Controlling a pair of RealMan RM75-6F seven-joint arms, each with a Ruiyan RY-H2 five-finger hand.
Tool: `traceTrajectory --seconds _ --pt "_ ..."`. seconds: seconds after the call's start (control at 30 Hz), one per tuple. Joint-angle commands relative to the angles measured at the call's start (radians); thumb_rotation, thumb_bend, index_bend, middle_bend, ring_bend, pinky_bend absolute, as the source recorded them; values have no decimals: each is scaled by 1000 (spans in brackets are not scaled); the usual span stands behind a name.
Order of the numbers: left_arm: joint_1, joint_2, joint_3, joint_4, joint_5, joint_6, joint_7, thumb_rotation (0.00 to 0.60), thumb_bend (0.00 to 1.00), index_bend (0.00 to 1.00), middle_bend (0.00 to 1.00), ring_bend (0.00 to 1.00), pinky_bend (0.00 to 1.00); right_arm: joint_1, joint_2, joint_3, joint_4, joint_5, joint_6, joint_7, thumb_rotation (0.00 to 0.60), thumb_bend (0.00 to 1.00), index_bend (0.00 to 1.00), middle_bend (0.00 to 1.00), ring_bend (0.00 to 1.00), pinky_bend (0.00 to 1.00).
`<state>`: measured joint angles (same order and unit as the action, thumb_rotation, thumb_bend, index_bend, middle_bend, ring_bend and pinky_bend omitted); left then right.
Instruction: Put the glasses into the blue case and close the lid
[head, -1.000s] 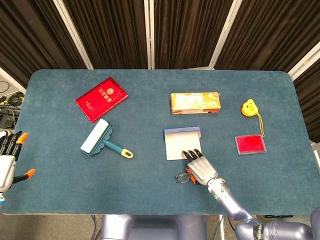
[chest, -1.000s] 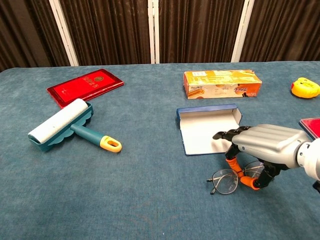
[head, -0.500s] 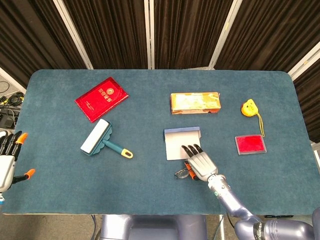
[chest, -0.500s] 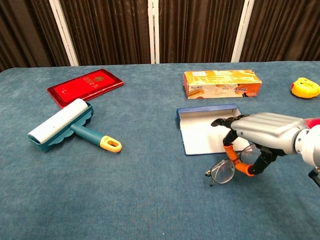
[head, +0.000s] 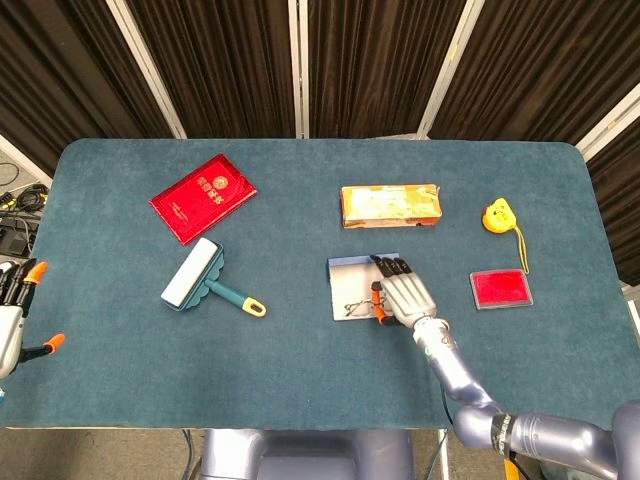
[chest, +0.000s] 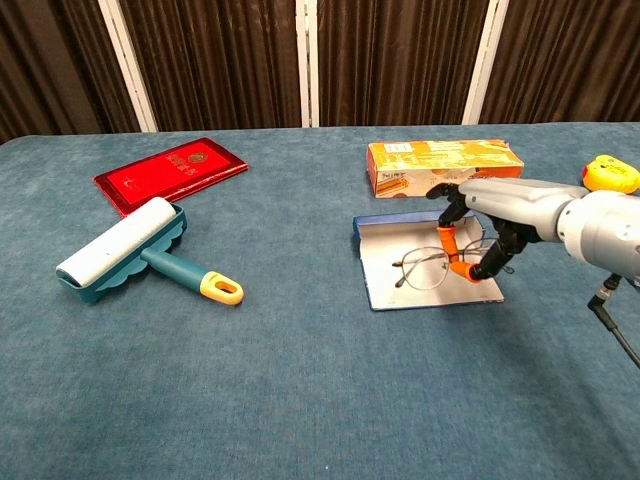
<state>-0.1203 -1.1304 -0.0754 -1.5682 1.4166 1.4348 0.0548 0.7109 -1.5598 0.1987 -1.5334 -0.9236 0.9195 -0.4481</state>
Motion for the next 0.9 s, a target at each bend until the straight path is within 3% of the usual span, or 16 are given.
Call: traceTrajectory --seconds 0.03,0.5,0.83,0.9 --pt "-2 0 -3 4 -8 -7 -4 600 0 0 0 0 0 25 -41 19 65 39 -10 7 600 387 650 0 0 0" --pt "-14 -5 -15 33 -55 -48 -23 600 0 0 0 0 0 122 -153 83 250 178 -47 -22 600 388 659 0 0 0" --pt "-20 -11 -18 43 -69 -61 -22 600 0 0 0 0 0 157 -191 91 322 204 -58 -28 600 388 658 0 0 0" --pt "-20 -11 -18 42 -69 -60 -21 600 0 0 0 0 0 165 -198 87 329 194 -50 -37 600 385 598 0 0 0"
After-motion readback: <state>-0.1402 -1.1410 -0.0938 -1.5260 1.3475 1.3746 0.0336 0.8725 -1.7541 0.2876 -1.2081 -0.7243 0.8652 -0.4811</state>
